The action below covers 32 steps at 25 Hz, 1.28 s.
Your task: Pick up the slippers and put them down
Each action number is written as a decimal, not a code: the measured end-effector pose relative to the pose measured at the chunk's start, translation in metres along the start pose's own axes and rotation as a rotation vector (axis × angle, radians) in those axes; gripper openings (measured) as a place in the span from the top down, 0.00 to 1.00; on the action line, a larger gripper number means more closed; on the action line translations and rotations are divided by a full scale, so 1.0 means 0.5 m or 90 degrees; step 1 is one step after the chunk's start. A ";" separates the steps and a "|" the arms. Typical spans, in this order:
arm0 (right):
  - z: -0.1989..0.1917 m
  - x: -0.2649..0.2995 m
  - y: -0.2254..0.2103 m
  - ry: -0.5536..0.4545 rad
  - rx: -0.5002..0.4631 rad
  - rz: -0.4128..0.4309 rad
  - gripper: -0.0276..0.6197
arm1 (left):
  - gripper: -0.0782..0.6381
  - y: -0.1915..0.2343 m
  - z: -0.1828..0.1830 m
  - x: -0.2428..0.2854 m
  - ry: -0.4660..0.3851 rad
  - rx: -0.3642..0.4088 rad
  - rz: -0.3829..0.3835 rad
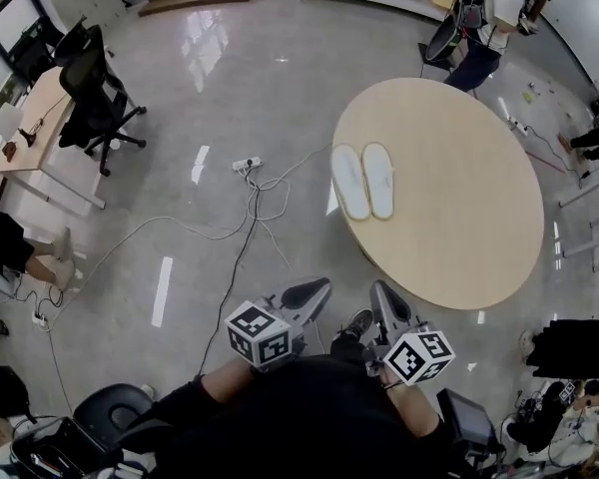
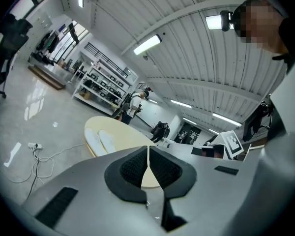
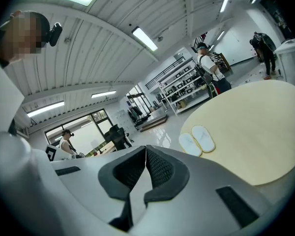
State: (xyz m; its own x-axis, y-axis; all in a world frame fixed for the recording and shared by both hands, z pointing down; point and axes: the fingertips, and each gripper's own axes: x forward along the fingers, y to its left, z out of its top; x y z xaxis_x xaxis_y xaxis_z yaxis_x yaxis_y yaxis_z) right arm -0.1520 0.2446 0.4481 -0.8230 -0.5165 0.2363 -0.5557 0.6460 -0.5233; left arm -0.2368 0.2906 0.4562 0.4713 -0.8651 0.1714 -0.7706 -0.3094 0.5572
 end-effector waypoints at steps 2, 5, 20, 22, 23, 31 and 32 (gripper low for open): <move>0.032 0.018 -0.029 0.001 0.000 0.022 0.93 | 0.86 0.004 0.020 0.036 -0.010 0.010 0.023; 0.091 0.030 -0.092 0.001 0.004 0.054 0.93 | 0.86 -0.010 0.043 0.114 -0.018 0.019 0.049; 0.255 0.000 -0.365 0.004 0.066 0.097 0.93 | 0.86 -0.045 0.071 0.384 -0.033 -0.021 0.163; 0.260 0.002 -0.389 0.002 0.069 0.091 0.93 | 0.86 -0.046 0.071 0.406 -0.027 -0.020 0.163; 0.260 0.005 -0.402 0.004 0.072 0.086 0.93 | 0.86 -0.046 0.071 0.417 -0.023 -0.022 0.160; 0.277 0.073 -0.476 0.025 0.076 0.043 0.93 | 0.85 0.047 0.088 0.483 -0.021 -0.085 0.176; 0.279 0.085 -0.487 0.029 0.077 0.035 0.93 | 0.85 0.063 0.090 0.495 -0.019 -0.092 0.176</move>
State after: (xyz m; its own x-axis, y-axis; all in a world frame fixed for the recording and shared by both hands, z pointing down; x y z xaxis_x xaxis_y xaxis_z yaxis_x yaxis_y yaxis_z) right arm -0.0353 -0.0130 0.4715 -0.8581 -0.4542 0.2395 -0.4933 0.5995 -0.6303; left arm -0.1636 0.0489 0.4799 0.2387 -0.9202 0.3102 -0.7973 -0.0034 0.6035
